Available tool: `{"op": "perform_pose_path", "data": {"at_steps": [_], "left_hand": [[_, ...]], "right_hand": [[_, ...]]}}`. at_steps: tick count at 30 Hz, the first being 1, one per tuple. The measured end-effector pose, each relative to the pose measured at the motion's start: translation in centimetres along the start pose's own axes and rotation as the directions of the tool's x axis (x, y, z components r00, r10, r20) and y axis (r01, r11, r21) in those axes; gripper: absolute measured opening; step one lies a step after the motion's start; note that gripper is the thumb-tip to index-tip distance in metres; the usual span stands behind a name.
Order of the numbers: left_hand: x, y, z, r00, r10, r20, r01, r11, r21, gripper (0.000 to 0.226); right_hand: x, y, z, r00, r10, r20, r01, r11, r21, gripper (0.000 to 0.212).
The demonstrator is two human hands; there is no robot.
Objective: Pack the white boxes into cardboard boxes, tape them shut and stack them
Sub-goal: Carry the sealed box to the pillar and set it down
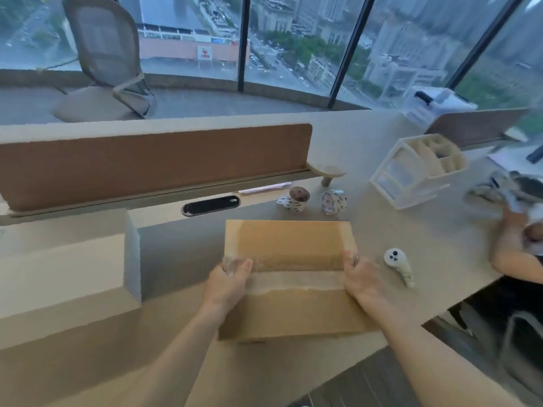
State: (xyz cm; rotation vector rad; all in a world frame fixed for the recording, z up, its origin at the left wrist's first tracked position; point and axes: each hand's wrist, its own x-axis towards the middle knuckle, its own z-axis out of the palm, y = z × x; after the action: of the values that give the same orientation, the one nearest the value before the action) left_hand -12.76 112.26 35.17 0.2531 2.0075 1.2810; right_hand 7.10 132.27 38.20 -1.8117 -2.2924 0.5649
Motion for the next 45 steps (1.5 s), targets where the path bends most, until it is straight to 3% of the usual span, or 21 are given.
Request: {"op": "perform_pose_path", "data": {"at_steps": [2, 6, 11, 16, 20, 24, 29, 36, 45], "left_hand": [[-1.5, 2.1, 2.2, 0.984, 0.068, 0.165, -0.070, 0.998, 0.006, 0.043], [-4.1, 4.6, 8.8, 0.888, 0.133, 0.441, -0.182, 0.981, 0.071, 0.063], [-10.4, 5.9, 20.4, 0.706, 0.168, 0.688, -0.295, 0.953, 0.070, 0.051], [-19.6, 5.5, 33.4, 0.548, 0.113, 0.829, -0.389, 0.912, 0.133, 0.049], [-28.0, 3.8, 44.2, 0.432, 0.080, 0.898, -0.479, 0.864, 0.153, 0.041], [-36.9, 1.9, 53.9, 0.306, 0.040, 0.951, -0.520, 0.844, 0.132, 0.047], [-45.0, 0.6, 63.7, 0.203, -0.030, 0.979, -0.568, 0.810, 0.143, 0.060], [-52.3, 0.2, 79.1, 0.033, -0.136, 0.990, -0.607, 0.784, 0.128, 0.037], [-63.1, 2.0, 97.5, -0.211, -0.232, 0.950, -0.596, 0.800, 0.063, 0.027]], "right_hand": [[-2.1, 3.6, -2.9, 0.994, 0.084, -0.064, -0.081, 0.995, 0.052, 0.057], [-6.6, 11.6, -7.7, 0.946, 0.268, -0.184, -0.237, 0.956, 0.171, 0.049], [-11.9, 23.8, -12.9, 0.777, 0.540, -0.323, -0.469, 0.839, 0.276, 0.063], [-19.1, 36.6, -18.7, 0.609, 0.686, -0.399, -0.572, 0.728, 0.378, 0.061], [-25.3, 46.7, -23.4, 0.501, 0.766, -0.402, -0.639, 0.641, 0.426, 0.065], [-30.3, 56.1, -27.8, 0.357, 0.838, -0.414, -0.704, 0.532, 0.470, 0.066], [-34.8, 65.2, -31.9, 0.188, 0.881, -0.434, -0.754, 0.413, 0.511, 0.064], [-35.2, 76.3, -35.9, 0.017, 0.958, -0.287, -0.790, 0.188, 0.584, 0.063], [-34.2, 89.2, -44.7, -0.187, 0.951, -0.245, -0.765, 0.016, 0.644, 0.063]]}}
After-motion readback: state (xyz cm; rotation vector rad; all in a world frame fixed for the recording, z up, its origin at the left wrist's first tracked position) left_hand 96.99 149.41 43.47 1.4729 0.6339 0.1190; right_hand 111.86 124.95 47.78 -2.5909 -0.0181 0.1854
